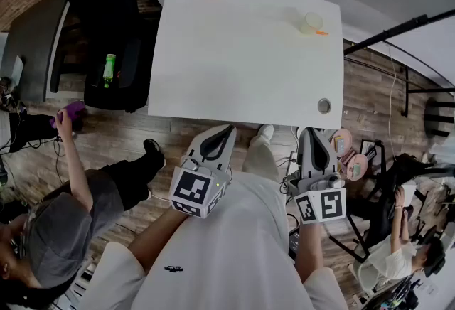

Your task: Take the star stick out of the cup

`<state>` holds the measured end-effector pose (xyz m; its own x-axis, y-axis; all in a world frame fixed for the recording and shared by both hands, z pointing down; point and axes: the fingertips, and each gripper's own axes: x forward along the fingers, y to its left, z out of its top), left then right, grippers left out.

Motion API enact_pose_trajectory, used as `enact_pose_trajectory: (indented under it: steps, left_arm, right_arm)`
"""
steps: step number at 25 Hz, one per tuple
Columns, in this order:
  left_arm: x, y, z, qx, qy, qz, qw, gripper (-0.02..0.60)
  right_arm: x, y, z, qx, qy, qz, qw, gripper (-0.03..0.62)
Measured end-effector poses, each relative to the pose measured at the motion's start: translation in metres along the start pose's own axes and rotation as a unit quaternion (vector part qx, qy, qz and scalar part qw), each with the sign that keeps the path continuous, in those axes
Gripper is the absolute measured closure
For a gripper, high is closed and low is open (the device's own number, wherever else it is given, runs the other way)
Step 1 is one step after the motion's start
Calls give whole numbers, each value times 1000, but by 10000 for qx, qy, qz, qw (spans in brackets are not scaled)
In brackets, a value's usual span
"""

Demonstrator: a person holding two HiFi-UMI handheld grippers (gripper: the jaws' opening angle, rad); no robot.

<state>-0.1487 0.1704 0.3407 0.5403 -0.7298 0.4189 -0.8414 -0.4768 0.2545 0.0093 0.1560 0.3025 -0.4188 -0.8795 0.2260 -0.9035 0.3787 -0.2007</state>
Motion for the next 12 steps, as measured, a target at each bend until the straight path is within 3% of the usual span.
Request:
enact_pose_trajectory:
  steps: [4, 12]
  left_arm:
    - [-18, -11, -5, 65, -74, -56, 9999, 578]
    - [-36, -58, -11, 201, -242, 60, 9995, 578]
  right_arm:
    - [-38, 37, -17, -154, 194, 80, 9997, 591]
    - [-67, 42, -25, -221, 125, 471, 9986, 591]
